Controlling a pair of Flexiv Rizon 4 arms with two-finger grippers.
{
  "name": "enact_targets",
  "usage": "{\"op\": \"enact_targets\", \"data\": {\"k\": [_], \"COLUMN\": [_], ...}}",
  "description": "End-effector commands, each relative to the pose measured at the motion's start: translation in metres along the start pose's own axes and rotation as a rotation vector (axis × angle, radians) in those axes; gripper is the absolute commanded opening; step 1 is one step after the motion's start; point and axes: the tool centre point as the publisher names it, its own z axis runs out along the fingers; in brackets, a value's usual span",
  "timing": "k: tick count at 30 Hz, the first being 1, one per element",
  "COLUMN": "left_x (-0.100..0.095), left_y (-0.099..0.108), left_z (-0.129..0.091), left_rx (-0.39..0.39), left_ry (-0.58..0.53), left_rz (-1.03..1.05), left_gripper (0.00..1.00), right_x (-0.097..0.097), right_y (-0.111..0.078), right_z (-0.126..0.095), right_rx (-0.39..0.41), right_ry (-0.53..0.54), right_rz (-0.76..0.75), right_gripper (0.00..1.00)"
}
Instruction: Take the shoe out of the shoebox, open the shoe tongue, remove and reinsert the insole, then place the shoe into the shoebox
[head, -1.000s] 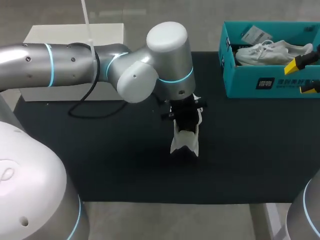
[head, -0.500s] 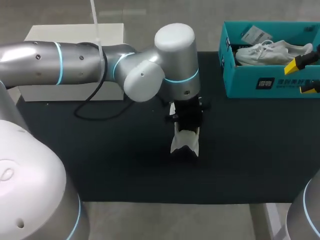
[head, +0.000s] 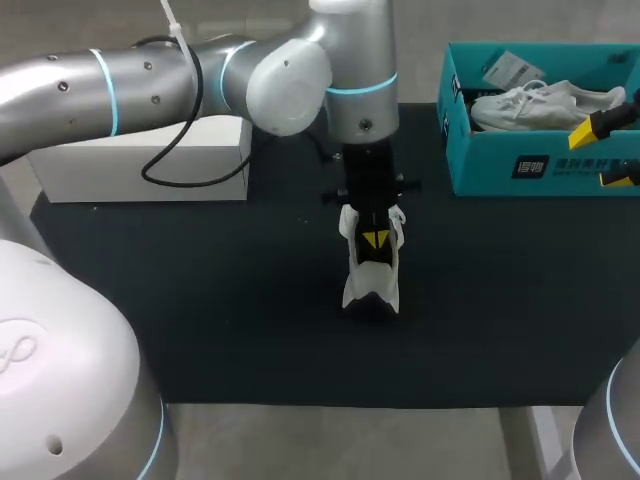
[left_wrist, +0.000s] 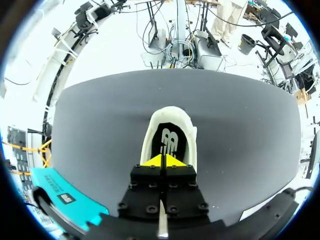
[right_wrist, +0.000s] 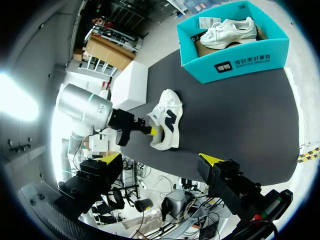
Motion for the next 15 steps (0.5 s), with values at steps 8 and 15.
{"op": "enact_targets", "data": {"k": [8, 15], "left_x": [-0.0022, -0.0022], "left_y": [0.0021, 0.0021], "left_z": [0.0018, 0.0018], "left_rx": [0.026, 0.026], "left_ry": [-0.015, -0.015], "left_rz": [-0.028, -0.028], "left_gripper": [0.0, 0.0], "right_x": [0.0003, 0.0003], "right_y": [-0.0004, -0.0004], "right_z": [0.0006, 0.0006], "right_rx": [-0.001, -0.001], "right_ry": [-0.004, -0.004], "right_rz": [0.002, 0.002], "right_gripper": [1.0, 1.0]}}
